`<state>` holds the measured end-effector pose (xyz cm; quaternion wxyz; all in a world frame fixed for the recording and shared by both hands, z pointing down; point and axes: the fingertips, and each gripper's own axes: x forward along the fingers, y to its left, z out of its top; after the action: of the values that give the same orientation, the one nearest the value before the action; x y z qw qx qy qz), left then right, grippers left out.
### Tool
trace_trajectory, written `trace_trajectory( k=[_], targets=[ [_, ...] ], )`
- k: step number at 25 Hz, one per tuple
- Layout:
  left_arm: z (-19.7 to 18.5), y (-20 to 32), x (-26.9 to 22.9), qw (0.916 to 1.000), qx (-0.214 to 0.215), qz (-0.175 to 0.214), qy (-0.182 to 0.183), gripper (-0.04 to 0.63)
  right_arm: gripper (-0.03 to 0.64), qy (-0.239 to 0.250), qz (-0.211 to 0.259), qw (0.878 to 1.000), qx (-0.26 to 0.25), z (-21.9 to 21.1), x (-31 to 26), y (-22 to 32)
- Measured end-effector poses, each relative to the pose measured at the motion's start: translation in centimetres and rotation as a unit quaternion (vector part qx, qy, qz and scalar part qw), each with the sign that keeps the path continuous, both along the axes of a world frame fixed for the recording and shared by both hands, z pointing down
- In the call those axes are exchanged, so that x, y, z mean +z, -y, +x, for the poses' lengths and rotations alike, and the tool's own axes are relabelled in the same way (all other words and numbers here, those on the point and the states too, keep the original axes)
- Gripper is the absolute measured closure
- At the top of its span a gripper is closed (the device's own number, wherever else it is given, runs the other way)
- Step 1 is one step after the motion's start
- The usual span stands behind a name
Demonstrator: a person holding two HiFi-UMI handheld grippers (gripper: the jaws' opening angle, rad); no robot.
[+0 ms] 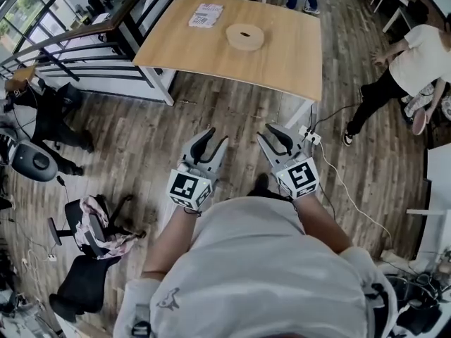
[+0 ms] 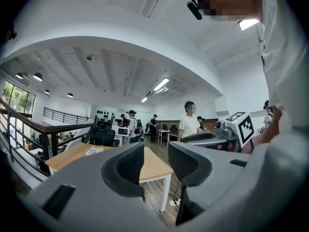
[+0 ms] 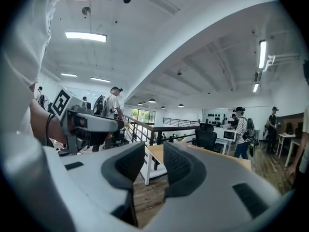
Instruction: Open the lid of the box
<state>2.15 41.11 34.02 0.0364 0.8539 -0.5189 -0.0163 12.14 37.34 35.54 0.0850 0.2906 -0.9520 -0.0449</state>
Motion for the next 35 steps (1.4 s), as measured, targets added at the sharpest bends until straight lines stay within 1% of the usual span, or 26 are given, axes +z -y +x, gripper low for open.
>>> trace_trajectory(
  k=[2,5,8,13,20,27,32,35],
  targets=[
    [0.6,1.2,0.4,1.0,0.002,-0.003,0.006,0.423,0.48,0.0,-0.001,1.0,-0.001,0.4,0.2,1.3],
    [1.6,3.3,1.1,0.9999,0.003,-0.008,0.008,0.394,0.448,0.001,0.001,1.0,-0.004,1.2,0.6,3.7],
    [2.8,5.8,1.5,0.9999,-0.004,-0.011,0.007,0.376,0.425,-0.002,-0.008,1.0,-0.014,2.2,1.2,6.2],
    [4.8,10.3,1.1,0.9996,-0.024,-0.01,0.011,0.376,0.419,-0.003,-0.007,1.0,-0.027,4.5,1.3,10.9],
    [7.7,15.1,0.9,0.9992,-0.033,-0.016,0.016,0.374,0.414,0.006,-0.013,0.999,-0.034,7.4,0.9,15.7],
    [9.3,18.5,1.1,0.9992,-0.024,-0.02,0.026,0.373,0.414,0.015,-0.013,1.0,-0.023,9.2,1.1,19.2],
    [9.5,21.2,1.7,0.9994,-0.006,-0.022,0.026,0.373,0.414,0.02,-0.013,1.0,-0.008,9.5,1.2,21.6],
    [9.2,23.8,2.0,0.9995,0.008,-0.021,0.024,0.373,0.413,0.013,-0.015,1.0,0.003,9.4,1.8,23.6]
  ],
)
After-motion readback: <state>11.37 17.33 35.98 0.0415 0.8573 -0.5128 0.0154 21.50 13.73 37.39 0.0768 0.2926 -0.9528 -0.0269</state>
